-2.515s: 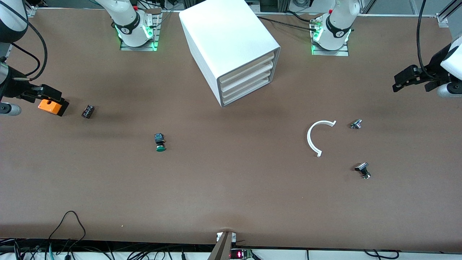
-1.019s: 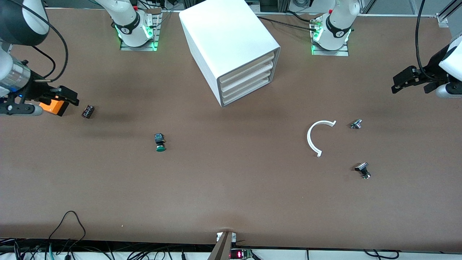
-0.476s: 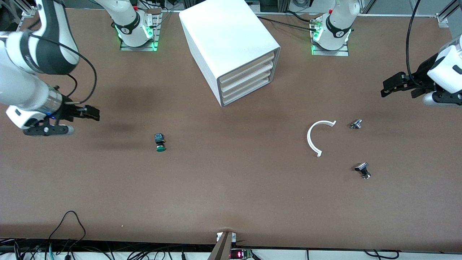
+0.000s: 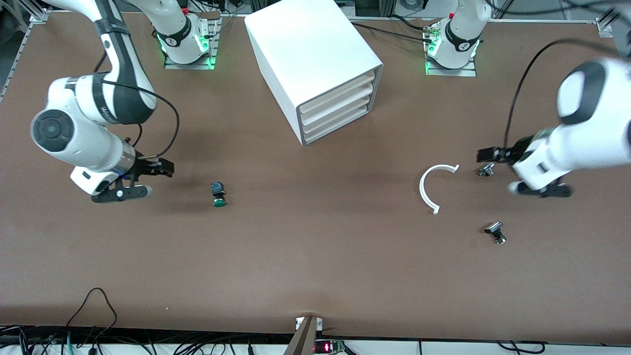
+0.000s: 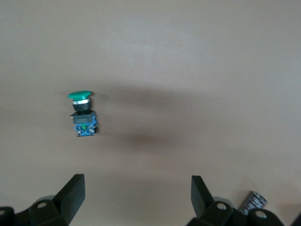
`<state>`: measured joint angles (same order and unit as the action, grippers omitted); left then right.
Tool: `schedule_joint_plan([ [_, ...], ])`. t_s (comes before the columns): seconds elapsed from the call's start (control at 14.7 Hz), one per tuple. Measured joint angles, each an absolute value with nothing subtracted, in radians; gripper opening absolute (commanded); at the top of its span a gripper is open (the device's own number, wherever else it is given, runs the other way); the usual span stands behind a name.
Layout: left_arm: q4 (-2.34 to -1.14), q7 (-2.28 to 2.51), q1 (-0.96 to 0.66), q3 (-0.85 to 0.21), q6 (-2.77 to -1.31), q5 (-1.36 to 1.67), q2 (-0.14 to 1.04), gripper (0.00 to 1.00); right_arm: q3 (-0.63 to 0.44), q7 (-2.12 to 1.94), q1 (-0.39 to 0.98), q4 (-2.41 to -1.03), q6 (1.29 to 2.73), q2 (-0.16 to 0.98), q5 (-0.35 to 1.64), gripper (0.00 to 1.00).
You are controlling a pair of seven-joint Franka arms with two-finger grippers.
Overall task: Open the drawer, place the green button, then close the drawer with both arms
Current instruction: 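Grasp the green button with the right gripper while the left gripper reaches the drawer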
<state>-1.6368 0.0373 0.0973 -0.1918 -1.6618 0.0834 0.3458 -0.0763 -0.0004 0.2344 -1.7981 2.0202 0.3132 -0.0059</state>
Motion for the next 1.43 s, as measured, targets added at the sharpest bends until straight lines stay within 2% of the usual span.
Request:
schedule_joint_plan([
  [0.2, -1.694, 0.038, 0.07, -0.239, -1.741, 0.185, 0.456, 1.0, -0.067, 0.001, 0.253, -1.8, 2.059, 0.377, -0.006, 1.0],
  [0.48, -1.879, -0.02, 0.034, -0.28, -1.884, 0.47, 0.52, 1.0, 0.022, 0.003, 0.258, -1.804, 2.146, 0.469, -0.006, 1.0],
  [0.61, -1.938, -0.126, 0.006, -0.294, -1.901, 0.619, 0.553, 1.0, 0.045, 0.005, 0.268, -1.815, 2.202, 0.5, -0.006, 1.0],
  [0.88, -2.015, -0.37, -0.042, -0.326, -1.901, 0.894, 0.606, 0.99, 0.049, -0.041, 0.268, -1.927, 2.411, 0.531, -0.006, 1.0],
  [1.16, -2.094, -0.528, -0.054, -0.372, -1.9, 1.018, 0.624, 0.9, 0.049, -0.078, 0.267, -1.984, 2.492, 0.536, -0.006, 0.99],
  [1.22, -2.113, -0.559, -0.058, -0.375, -1.9, 1.037, 0.624, 0.8, 0.049, -0.079, 0.267, -1.986, 2.499, 0.538, -0.006, 0.91],
  [1.36, -2.14, -0.587, -0.06, -0.381, -1.9, 1.052, 0.624, 0.32, 0.049, -0.081, 0.267, -1.986, 2.506, 0.547, -0.006, 0.74],
  [1.43, -2.146, -0.597, -0.061, -0.385, -1.9, 1.055, 0.624, 0.02, 0.048, -0.081, 0.267, -1.986, 2.509, 0.55, -0.006, 0.66],
])
